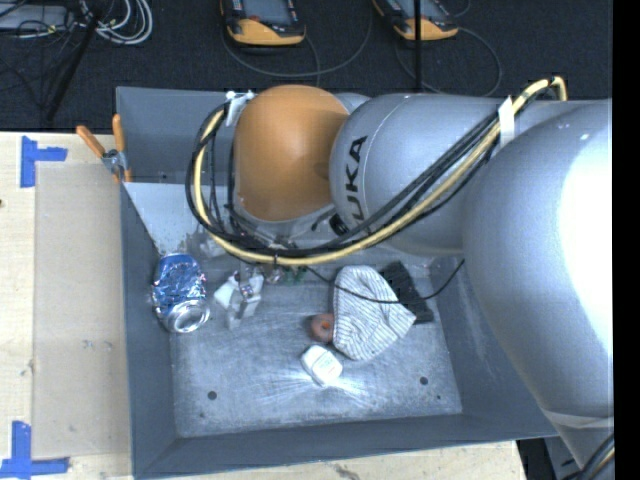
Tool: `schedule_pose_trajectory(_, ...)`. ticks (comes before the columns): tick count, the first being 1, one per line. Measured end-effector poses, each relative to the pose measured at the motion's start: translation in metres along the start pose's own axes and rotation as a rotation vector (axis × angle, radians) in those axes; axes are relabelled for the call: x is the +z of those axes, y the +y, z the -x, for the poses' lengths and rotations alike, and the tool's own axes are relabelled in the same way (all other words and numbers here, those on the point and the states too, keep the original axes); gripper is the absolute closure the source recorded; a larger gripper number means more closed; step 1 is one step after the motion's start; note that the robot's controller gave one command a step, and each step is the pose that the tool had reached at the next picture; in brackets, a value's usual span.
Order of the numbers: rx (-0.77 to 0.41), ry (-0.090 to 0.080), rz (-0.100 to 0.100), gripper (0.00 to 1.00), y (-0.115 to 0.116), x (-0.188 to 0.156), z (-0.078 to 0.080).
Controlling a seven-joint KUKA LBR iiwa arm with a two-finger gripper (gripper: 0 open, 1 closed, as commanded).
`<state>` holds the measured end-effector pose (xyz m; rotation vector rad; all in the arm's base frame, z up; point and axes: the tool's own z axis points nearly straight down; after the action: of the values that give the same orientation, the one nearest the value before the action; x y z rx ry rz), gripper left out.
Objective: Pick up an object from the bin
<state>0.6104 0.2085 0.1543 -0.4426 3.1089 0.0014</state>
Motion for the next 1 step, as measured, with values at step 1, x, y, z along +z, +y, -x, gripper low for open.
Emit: schedule_pose_trajectory(1, 0.001, 0.000, 0.000, 0.00, -0.0002, 0.0000, 0.0000)
